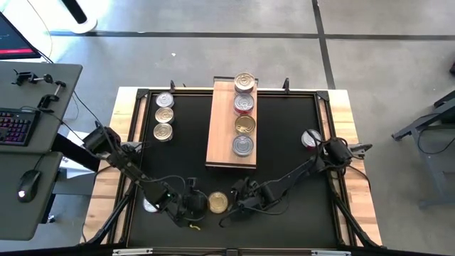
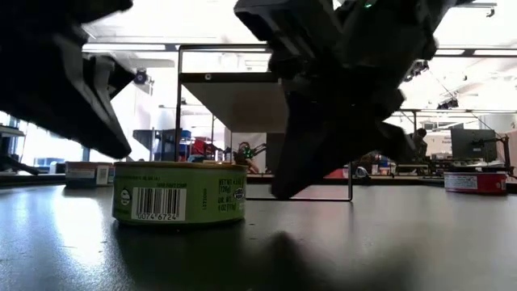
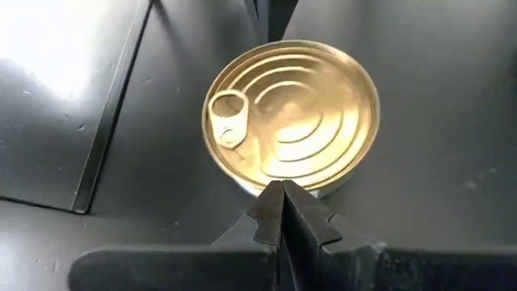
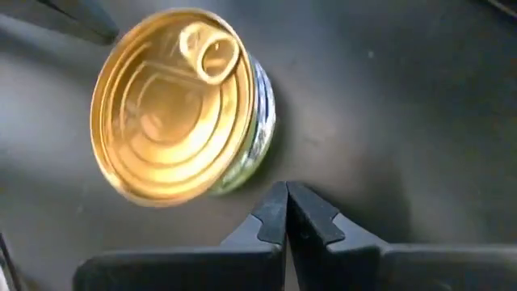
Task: Stack canned seafood by type on shelf
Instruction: Stack the green tuna can on top of the green tuna can on the shelf
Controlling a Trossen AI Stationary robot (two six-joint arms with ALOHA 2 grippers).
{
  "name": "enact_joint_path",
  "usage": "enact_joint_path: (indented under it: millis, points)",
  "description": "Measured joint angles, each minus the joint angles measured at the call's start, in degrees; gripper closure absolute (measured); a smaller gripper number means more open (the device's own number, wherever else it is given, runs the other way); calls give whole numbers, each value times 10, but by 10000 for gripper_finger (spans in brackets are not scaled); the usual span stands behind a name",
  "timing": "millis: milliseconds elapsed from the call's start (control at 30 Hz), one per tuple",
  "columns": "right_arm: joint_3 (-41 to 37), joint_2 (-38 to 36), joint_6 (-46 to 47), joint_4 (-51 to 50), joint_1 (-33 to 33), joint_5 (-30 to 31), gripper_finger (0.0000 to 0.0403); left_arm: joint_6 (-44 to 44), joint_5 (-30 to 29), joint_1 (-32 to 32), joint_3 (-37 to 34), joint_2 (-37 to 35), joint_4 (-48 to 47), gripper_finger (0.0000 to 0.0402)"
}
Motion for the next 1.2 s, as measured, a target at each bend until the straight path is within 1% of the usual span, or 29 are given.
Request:
enact_joint_path:
  millis: [167, 333, 733, 933, 1200]
  points:
    - [-1, 0, -13, 17, -14, -3, 403, -7, -7, 0, -22, 0, 60, 401]
    - [-1, 0, -13, 20, -17, -18, 403, -56, -21, 0, -51, 0, 121, 401]
    - [-1, 0, 8, 61, -15, -18, 403, -60, -23, 0, -60, 0, 132, 401]
    - [-1, 0, 10, 83, -14, -19, 403, -60, -14, -7, -58, 25, 154, 402]
    - [33, 0, 17, 75, -14, -18, 403, -53, -29, -18, -59, 27, 143, 402]
